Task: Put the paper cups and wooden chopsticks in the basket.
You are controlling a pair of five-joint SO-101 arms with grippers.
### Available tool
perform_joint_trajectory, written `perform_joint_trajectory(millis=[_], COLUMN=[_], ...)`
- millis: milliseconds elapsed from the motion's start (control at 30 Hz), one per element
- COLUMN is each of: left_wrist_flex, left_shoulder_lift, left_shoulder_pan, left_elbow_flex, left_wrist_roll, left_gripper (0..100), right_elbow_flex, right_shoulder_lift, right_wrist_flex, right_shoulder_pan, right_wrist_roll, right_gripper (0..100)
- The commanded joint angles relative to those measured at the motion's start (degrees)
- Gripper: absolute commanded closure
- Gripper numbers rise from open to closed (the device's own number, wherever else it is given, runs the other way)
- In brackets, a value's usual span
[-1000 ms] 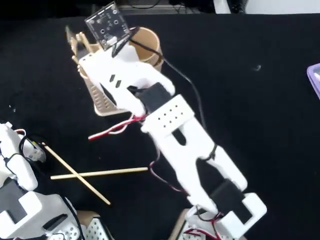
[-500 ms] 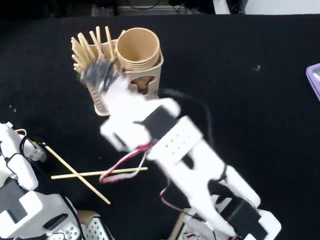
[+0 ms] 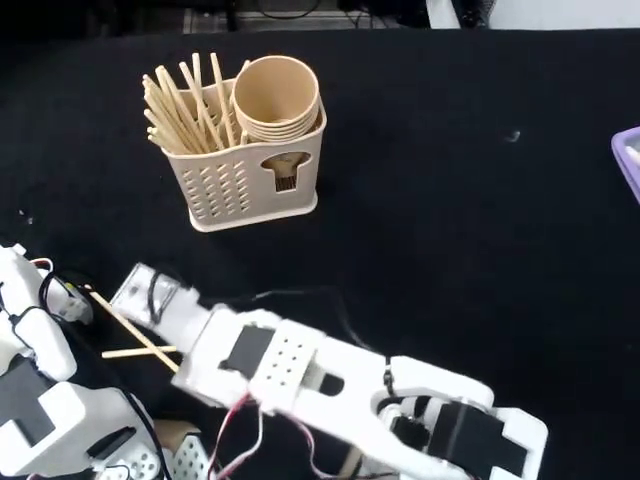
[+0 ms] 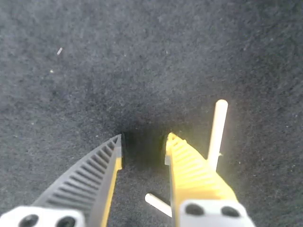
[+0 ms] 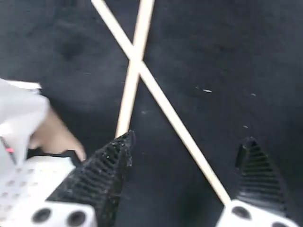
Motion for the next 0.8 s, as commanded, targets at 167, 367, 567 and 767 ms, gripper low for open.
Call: perform_joint_trajectory(millis=[167, 367, 567, 767], left_wrist_flex=[-1.3, -1.3, -1.3, -1.3], left_shoulder_lift=[0.3, 0.3, 0.3, 0.3], left_shoulder_pan=[0.6, 0.5, 0.5, 0.5], left_elbow_flex=[1.2, 1.2, 1.3, 1.4], left_wrist_roll=[0.5, 0.5, 0.5, 0.5], left_gripper=[84, 84, 84, 84], right_elbow_flex=[5.3, 11.1, 9.7, 0.1], right_shoulder_lift=[-0.1, -0.1, 5.0, 10.9], right_wrist_flex=[-12.7, -23.3, -24.1, -15.3], right_shoulder_pan=[-2.6, -2.6, -2.6, -2.5], right_wrist_roll=[-3.7, -3.7, -6.5, -6.3], right_gripper=[65.5, 65.6, 65.7, 65.8])
